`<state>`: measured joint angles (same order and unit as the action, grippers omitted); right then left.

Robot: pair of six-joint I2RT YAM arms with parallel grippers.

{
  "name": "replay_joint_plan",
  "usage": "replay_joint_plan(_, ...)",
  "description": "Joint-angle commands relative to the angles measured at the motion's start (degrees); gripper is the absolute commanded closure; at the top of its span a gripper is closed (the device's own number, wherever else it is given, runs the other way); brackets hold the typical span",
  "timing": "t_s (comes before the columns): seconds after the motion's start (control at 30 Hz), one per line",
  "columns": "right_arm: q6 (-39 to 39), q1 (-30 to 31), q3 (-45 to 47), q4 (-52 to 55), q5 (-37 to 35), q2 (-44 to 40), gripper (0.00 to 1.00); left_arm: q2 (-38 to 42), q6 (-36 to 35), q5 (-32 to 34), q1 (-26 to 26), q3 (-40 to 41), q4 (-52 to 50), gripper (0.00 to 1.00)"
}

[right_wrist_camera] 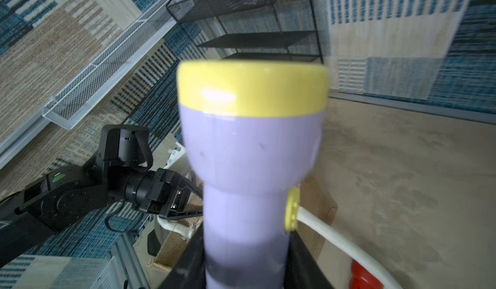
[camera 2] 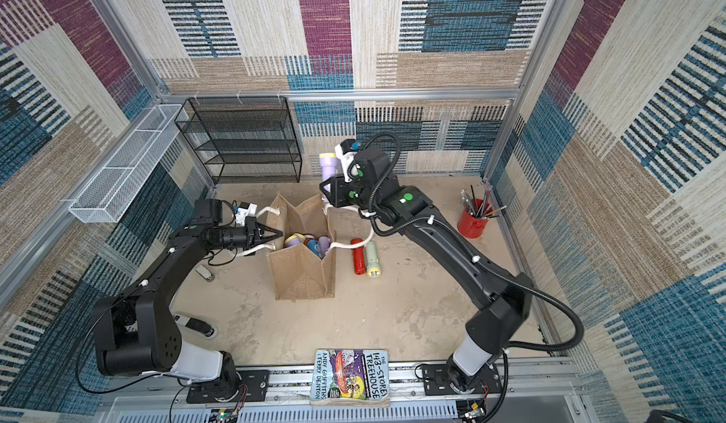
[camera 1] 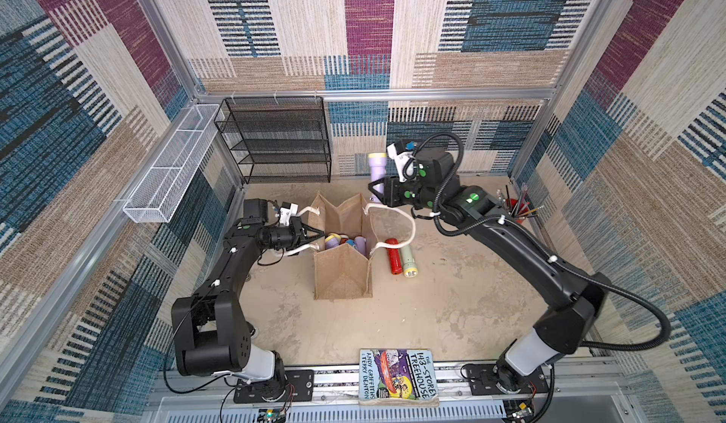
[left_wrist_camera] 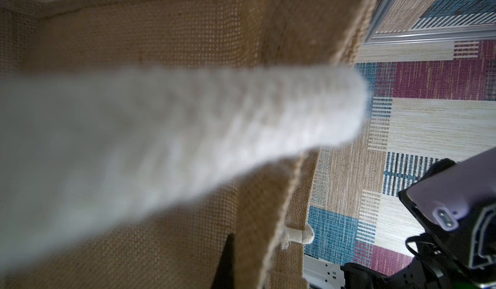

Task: Put the flashlights into the tote bags
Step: Place the flashlight in the canvas bag.

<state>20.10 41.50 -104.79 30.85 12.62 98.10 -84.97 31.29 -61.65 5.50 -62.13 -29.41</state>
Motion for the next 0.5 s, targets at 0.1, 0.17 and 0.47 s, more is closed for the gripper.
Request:
replay_joint_plan(0.1, -3.4, 5.24, -8.75, 3.41, 5.89, 10.44, 0.65, 0.59, -0.71, -1.88, 0.0, -0.54, 0.59, 0.95)
replay_joint_plan(0.17, -3.25, 5.92, -9.66, 3.52, 6.25, 12.31, 0.66, 0.85, -0.81, -1.96, 0.13, -0.54, 0.59, 0.95)
replay_joint_plan(0.47, -3.74, 6.53, -8.45, 3.56, 6.28, 17.66, 0.68, 1.65, -0.59, -2.3, 0.29, -0.19, 1.21, 0.95)
